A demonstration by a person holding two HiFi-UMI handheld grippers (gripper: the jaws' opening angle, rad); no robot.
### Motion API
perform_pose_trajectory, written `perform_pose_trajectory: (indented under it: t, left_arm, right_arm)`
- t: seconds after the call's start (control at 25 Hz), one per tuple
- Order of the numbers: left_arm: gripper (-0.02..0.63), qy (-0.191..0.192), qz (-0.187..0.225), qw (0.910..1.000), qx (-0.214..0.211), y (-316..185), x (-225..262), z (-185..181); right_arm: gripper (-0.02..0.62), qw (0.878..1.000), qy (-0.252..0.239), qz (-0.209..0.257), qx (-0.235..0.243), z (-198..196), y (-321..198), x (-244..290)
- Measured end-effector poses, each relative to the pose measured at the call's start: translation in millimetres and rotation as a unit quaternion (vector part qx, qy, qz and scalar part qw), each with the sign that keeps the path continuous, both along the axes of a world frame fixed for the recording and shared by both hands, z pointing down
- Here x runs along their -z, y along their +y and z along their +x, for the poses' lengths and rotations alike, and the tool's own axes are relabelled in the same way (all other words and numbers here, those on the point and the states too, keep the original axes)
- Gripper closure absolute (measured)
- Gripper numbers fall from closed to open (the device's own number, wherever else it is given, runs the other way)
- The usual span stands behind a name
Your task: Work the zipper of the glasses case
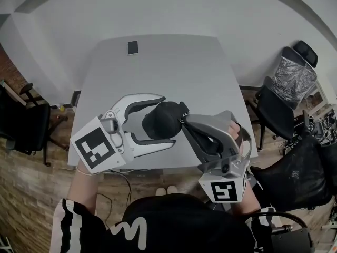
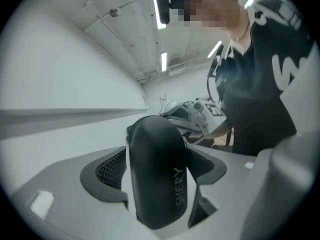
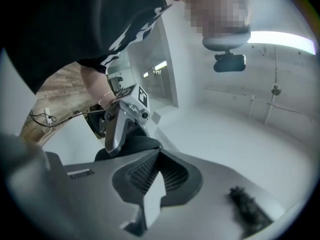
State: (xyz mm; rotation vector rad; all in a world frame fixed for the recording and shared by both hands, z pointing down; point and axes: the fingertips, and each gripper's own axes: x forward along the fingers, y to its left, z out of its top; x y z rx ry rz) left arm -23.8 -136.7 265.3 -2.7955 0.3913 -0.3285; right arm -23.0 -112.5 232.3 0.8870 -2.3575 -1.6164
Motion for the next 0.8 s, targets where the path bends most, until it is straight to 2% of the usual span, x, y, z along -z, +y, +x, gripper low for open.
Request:
perform_pose_trajectory:
  t: [0.08, 0.2, 0.28, 0.32, 0.36, 0.52, 0.68, 0.8]
  left_arm:
    - [0.239, 0.021, -0.067, 0.9972, -0.025, 5, -2, -2]
    - [0.241, 0.039, -0.100, 0.9887, -0.105, 18, -3, -2]
    - [0.244, 0.060, -0.142, 0.9709, -0.183, 34, -4, 1]
    - [0.253, 0.069, -0.161, 0.9622, -0.209, 40, -4, 2]
    - [0.262, 0.075, -0.170, 0.9585, -0.216, 42, -4, 3]
    - [0.282, 0.066, -0.169, 0.9700, -0.162, 28, -14, 6]
    - [0.287, 0.063, -0.185, 0.9712, -0.136, 21, -17, 6]
    - [0.287, 0.083, -0.199, 0.9693, -0.118, 14, -16, 6]
  right_arm:
    - [0.591, 1.000, -0.002, 0.001, 0.023, -1, 5, 2]
    - [0.591, 0.998, 0.000, 0.007, 0.061, -3, 16, 3]
    - [0.591, 0.996, -0.004, 0.007, 0.084, -4, 22, 5]
    - [0.591, 0.996, -0.006, 0.007, 0.088, -4, 23, 5]
    - [0.591, 0.996, -0.006, 0.007, 0.086, -5, 23, 5]
    - [0.591, 0.999, 0.023, 0.008, 0.045, 0, 9, -8]
    - [0.591, 0.998, 0.051, 0.015, 0.018, 2, 2, -15]
    - [0.591, 0.997, 0.070, 0.021, 0.000, 6, -2, -21]
